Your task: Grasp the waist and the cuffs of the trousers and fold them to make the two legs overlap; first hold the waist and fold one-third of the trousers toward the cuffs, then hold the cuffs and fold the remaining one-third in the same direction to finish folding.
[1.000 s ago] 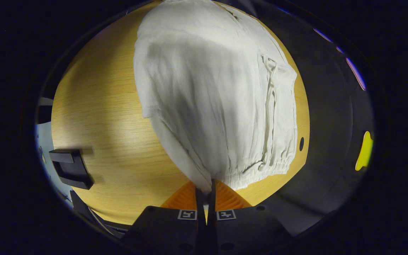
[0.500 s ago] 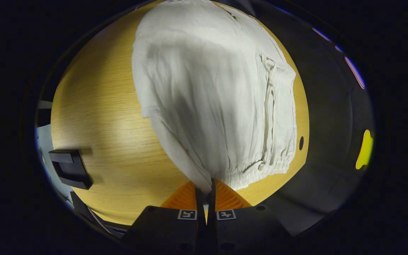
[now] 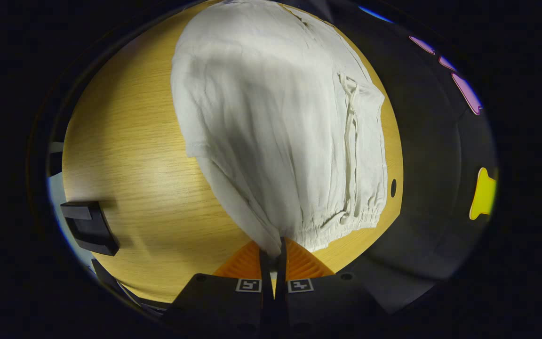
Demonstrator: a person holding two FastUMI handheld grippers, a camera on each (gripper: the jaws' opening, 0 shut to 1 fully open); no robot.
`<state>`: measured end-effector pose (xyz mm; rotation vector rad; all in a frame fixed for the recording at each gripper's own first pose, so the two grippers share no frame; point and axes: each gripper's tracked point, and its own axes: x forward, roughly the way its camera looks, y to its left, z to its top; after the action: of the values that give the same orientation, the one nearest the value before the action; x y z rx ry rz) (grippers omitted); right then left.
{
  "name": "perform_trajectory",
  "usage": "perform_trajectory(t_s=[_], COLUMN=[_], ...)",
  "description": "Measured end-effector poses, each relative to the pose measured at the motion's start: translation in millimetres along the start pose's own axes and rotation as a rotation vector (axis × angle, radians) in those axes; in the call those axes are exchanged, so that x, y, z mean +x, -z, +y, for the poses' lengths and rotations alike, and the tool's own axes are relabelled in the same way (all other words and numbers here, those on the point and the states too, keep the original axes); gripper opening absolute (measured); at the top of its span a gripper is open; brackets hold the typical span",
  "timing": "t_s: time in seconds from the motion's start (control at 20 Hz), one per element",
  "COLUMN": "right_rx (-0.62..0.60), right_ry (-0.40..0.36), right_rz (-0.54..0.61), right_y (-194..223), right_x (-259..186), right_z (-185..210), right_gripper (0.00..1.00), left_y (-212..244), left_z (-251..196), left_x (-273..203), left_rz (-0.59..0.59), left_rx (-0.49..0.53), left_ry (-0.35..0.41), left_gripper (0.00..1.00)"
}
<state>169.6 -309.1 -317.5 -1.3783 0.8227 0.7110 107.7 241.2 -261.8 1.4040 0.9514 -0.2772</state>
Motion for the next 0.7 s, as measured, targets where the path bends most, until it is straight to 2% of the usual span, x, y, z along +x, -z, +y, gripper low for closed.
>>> perform_trajectory(t_s=[0.1, 0.2, 0.3, 0.4, 0.45, 0.6, 0.7], right_rx=[0.017, 0.014, 0.000, 0.020, 0.045, 0.163, 0.204], right_ry=[0.026, 0.042, 0.070, 0.096, 0.107, 0.162, 0.199], right_rz=[0.007, 0.010, 0.017, 0.036, 0.037, 0.012, 0.000], right_y=[0, 0, 3, 6, 4, 0, -2], right_x=[0, 0, 1, 0, -1, -18, -27], right_z=[-1, -1, -4, -8, -10, -19, -28], right_gripper=[0.05, 0.05, 0.05, 0.05, 0.05, 0.05, 0.05], left_y=[0, -2, -7, -9, -11, -17, -21], left_z=[1, 2, 0, 2, 7, 23, 34], left_x=[2, 2, 0, -4, -9, -31, -42], left_rz=[0.004, 0.014, -0.001, -0.021, -0.033, -0.060, -0.075], left_rx=[-0.061, -0.061, -0.053, -0.113, -0.152, -0.286, -0.336], left_ry=[-0.034, -0.063, -0.067, -0.056, -0.074, -0.164, -0.215], left_gripper=[0.06, 0.02, 0.05, 0.05, 0.05, 0.05, 0.05])
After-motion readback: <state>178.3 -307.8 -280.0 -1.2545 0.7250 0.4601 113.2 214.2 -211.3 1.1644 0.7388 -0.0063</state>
